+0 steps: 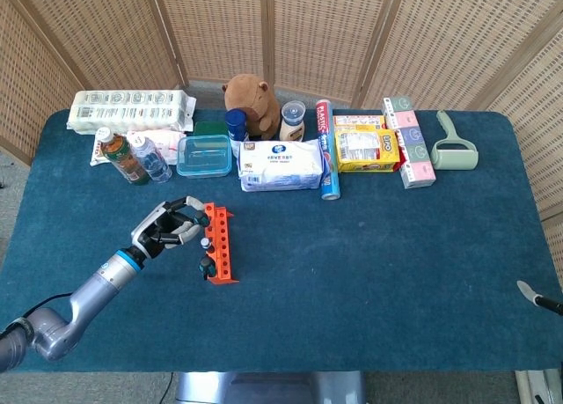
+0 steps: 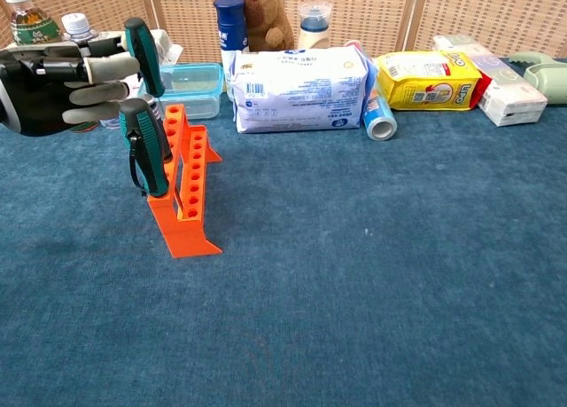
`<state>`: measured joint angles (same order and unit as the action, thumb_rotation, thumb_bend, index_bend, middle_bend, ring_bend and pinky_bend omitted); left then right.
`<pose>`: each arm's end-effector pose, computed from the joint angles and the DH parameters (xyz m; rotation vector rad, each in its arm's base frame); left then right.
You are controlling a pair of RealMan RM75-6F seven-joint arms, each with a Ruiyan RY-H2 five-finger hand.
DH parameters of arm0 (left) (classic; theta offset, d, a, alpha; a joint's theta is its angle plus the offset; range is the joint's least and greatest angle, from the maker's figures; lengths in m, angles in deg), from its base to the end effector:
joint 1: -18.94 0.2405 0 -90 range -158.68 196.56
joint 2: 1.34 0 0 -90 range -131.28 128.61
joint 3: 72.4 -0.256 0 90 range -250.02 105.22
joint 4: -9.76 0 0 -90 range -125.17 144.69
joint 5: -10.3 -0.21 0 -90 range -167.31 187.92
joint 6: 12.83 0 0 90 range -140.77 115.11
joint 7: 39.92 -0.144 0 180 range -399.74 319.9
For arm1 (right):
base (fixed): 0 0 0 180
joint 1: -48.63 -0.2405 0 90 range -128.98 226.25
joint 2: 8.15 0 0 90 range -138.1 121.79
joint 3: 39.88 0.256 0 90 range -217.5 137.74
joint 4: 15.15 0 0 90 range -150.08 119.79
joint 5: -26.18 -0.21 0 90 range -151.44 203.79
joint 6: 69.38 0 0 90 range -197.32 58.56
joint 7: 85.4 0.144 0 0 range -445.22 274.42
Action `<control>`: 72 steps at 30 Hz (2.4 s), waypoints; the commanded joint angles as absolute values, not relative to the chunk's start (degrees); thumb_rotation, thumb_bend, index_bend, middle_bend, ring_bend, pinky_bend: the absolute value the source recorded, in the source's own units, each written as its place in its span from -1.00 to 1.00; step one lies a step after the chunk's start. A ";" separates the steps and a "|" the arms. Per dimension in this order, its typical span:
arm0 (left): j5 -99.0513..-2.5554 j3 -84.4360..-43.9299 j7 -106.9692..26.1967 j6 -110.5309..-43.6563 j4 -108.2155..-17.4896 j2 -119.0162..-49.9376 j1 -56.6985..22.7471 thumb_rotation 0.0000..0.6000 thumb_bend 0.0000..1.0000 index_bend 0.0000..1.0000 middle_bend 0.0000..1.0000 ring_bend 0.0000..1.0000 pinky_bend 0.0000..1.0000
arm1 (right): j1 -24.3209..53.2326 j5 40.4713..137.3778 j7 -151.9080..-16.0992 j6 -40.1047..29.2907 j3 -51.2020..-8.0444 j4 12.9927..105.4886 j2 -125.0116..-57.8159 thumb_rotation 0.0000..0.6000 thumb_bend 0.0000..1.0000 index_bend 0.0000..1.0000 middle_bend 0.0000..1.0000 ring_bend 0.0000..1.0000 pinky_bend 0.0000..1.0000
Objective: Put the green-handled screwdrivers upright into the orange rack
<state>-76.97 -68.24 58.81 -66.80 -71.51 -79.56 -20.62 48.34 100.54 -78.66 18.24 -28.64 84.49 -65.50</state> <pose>-0.1881 0.3332 0.0277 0.8745 2.4783 1.5548 -0.3179 -0.1803 0.2213 1.0333 -0.9623 0.9857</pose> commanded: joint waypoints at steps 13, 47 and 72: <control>-74.78 -67.76 54.54 -64.28 -71.08 -80.28 -21.43 1.00 -0.01 0.12 0.92 0.94 0.99 | 48.38 100.57 -78.05 18.16 -28.59 84.52 -65.39 1.00 -0.83 -0.85 -0.88 -1.00 -1.00; -71.19 -65.87 44.99 -60.09 -70.65 -81.49 -20.99 1.00 -0.09 0.06 0.93 0.94 0.99 | 48.60 100.88 -76.40 18.14 -28.63 84.72 -64.81 1.00 -0.83 -0.85 -0.88 -1.00 -1.00; -70.68 -64.61 41.58 -60.25 -71.09 -81.80 -20.06 1.00 -0.52 -0.23 0.92 0.94 0.99 | 48.58 100.79 -76.47 17.86 -28.75 84.97 -64.61 1.00 -0.83 -0.85 -0.88 -0.99 -1.00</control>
<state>-70.66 -64.64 41.61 -60.20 -71.05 -81.81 -20.10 48.57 100.78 -76.48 17.86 -28.75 84.97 -64.61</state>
